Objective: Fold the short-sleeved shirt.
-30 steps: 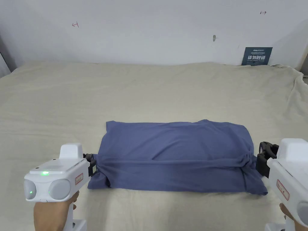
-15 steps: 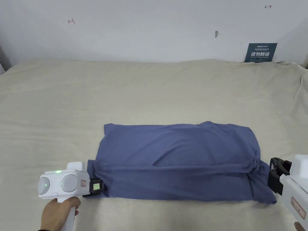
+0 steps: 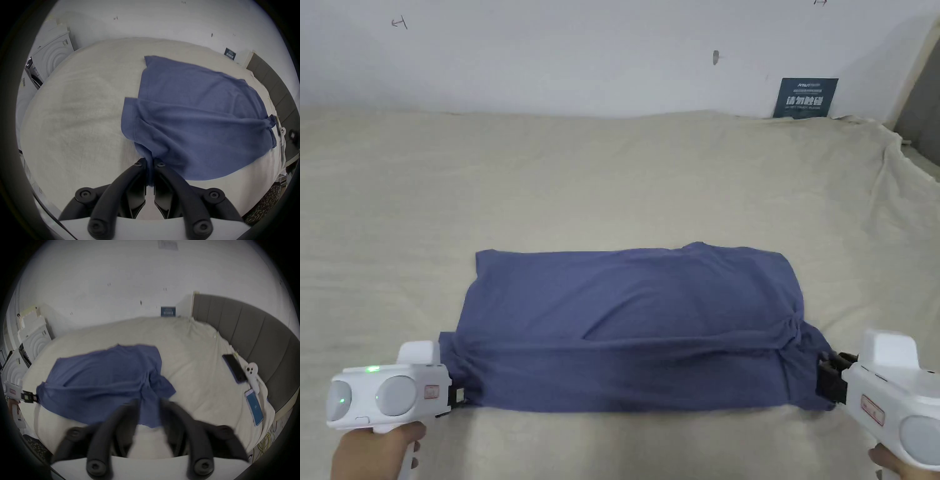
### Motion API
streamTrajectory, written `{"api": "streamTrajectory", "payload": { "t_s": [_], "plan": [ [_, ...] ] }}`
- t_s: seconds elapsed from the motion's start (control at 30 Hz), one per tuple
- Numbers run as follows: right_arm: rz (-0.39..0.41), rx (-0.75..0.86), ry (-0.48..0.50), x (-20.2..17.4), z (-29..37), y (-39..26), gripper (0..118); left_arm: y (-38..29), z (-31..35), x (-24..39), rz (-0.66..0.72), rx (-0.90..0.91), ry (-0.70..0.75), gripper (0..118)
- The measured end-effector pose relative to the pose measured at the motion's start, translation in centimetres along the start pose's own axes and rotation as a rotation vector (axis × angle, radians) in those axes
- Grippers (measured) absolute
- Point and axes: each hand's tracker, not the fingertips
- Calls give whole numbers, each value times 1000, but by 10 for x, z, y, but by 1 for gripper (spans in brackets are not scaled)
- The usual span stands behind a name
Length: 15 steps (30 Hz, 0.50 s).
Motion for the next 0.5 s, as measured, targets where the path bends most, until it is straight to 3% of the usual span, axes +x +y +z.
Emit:
{"api": "streamTrajectory", "payload": {
  "t_s": [0.07, 0.1, 0.23, 0.37, 0.5],
  "plan": [
    [13, -58, -9, 5, -21, -4, 71, 2, 10, -2, -1, 22, -19, 5],
    [12, -81, -21, 7, -31, -6, 81, 2, 15, -2, -6, 34, -23, 5],
    [11, -172, -30, 6, -64, -11, 81, 9, 29, -5, -8, 78, -55, 5],
    [-9, -220, -32, 7, -85, -16, 52, 13, 28, -7, -5, 79, -64, 5],
    [-49, -240, 23, -3, -82, -21, 9, 11, 24, -9, 1, 67, -65, 5]
  ]
}}
